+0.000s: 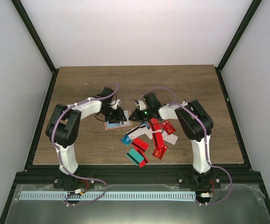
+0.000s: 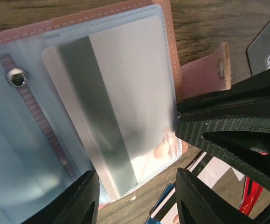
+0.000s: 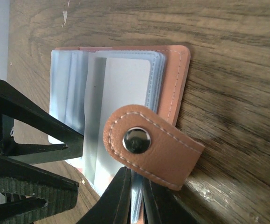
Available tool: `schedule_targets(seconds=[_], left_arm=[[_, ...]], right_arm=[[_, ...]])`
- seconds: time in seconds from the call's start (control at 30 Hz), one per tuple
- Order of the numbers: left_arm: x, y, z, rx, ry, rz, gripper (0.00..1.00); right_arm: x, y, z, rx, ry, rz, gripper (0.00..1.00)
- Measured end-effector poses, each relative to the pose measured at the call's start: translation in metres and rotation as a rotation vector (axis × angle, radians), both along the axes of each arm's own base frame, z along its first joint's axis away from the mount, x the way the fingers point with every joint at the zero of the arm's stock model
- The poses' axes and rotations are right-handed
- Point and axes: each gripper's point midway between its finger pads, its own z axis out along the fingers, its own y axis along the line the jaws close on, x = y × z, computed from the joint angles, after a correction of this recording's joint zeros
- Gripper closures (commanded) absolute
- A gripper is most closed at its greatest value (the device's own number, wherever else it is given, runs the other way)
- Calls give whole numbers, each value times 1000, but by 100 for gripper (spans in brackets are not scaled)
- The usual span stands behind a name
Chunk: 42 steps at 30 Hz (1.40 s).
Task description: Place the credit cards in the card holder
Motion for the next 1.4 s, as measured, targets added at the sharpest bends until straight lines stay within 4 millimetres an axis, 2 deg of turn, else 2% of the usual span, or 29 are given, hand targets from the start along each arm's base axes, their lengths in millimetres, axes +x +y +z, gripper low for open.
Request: schedule_targets(seconds=[0.23,0.33,0.43,0.53,0.6,0.67,0.73,0.83,1.0,1.1,1.4], left_arm=[[-1,0,-3,25,2,2,52],[-1,4,0,42,-12,14,51],[-6,10,16,52,-54,29,50],[-16,14,43,46,-131,30,50],[-27,11,58,34,-177,17,52],[-42,3,65,17,-209,-10,54],[-60,-6,67,-1,-223,-49,57],[-82,-19,64,-34,-232,-108,60],[-112,-38,52,-71,-225,-199,61],[-128,-51,49,-96,-227,-257,62],[-151,-72,34,-126,-213,-344,67]], right_arm=[[0,-3,3,-12,-10,-12,89],[-4,-7,12,-17,-18,-18,86],[-9,-11,30,-14,-44,-24,82],[-21,-18,56,-5,-82,-31,73],[-34,-23,68,-4,-95,-38,67],[-56,-30,76,-7,-97,-41,59],[-81,-36,78,-10,-73,-46,49],[-123,-47,80,-7,-22,-66,40],[-188,-55,80,24,66,-92,38],[-217,-60,76,38,129,-126,38],[-261,-79,33,-17,312,-286,47]])
